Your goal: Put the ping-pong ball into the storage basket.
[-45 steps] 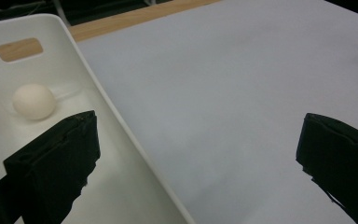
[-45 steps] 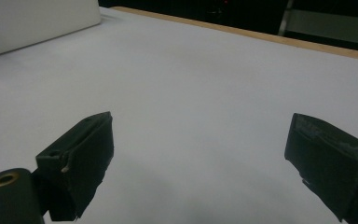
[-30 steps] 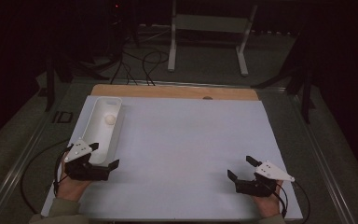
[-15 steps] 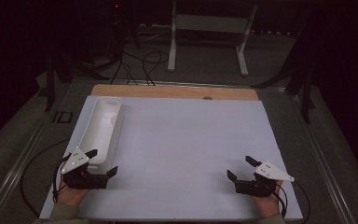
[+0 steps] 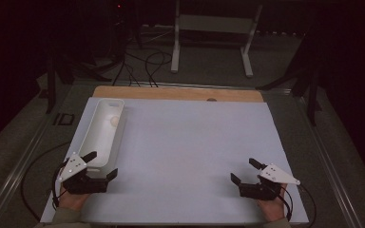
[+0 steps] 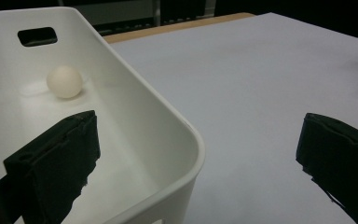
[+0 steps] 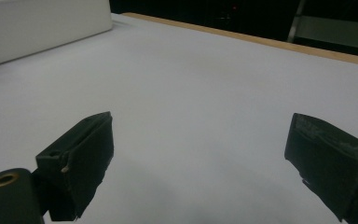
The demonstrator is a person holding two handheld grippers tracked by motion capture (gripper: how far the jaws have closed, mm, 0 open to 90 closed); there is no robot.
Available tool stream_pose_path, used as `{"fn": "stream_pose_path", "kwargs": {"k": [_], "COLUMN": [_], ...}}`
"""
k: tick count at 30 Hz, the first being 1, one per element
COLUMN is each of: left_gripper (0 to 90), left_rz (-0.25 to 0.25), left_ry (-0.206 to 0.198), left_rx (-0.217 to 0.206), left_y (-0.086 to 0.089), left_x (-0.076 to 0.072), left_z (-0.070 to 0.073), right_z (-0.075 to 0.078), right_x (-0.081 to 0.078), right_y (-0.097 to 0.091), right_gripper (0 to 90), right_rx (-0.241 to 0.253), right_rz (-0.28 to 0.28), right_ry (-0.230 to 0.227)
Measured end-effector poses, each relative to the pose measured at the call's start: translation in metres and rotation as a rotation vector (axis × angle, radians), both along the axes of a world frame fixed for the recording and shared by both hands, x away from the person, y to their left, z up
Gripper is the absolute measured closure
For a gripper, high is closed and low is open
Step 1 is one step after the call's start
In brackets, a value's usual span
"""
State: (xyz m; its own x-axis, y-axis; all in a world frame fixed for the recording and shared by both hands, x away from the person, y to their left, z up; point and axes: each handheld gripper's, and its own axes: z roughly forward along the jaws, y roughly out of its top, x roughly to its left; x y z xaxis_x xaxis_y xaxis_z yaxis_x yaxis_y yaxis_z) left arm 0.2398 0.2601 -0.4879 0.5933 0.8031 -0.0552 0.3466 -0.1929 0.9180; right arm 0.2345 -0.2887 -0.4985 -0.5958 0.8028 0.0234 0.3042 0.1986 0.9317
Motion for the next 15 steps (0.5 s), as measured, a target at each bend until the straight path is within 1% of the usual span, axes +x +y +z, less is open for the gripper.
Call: {"fn": "stream_pose_path", "kwargs": {"k": [2, 5, 10, 13, 15], "left_gripper": [0.1, 0.1, 0.1, 0.1, 0.1], "left_rz": [-0.001, -0.002, 0.001, 0.002, 0.001], "left_ry": [-0.007, -0.016, -0.021, -0.019, -0.019], "left_rx": [0.01, 0.012, 0.011, 0.023, 0.023], "left_y": [-0.0004, 0.0003, 0.0001, -0.0009, -0.0012], "left_x": [0.0001, -0.0001, 0.0001, 0.0007, 0.0009], "left_z": [-0.0006, -0.0015, -0.0027, -0.0035, -0.0038], "right_z": [0.0, 0.0001, 0.0002, -0.0001, -0.0004], "right_x": [0.0008, 0.0012, 0.0012, 0.0014, 0.0016], "right_y": [-0.0002, -0.0009, -0.0027, -0.0026, -0.0024], "right_gripper": [7.2, 7.2, 7.2, 7.2, 7.2], "right_rx": [-0.001, -0.002, 0.003, 0.001, -0.002], "right_rz": [-0.002, -0.004, -0.01, -0.007, -0.005], "right_ry": [-0.001, -0.003, 0.002, 0.003, 0.0]}}
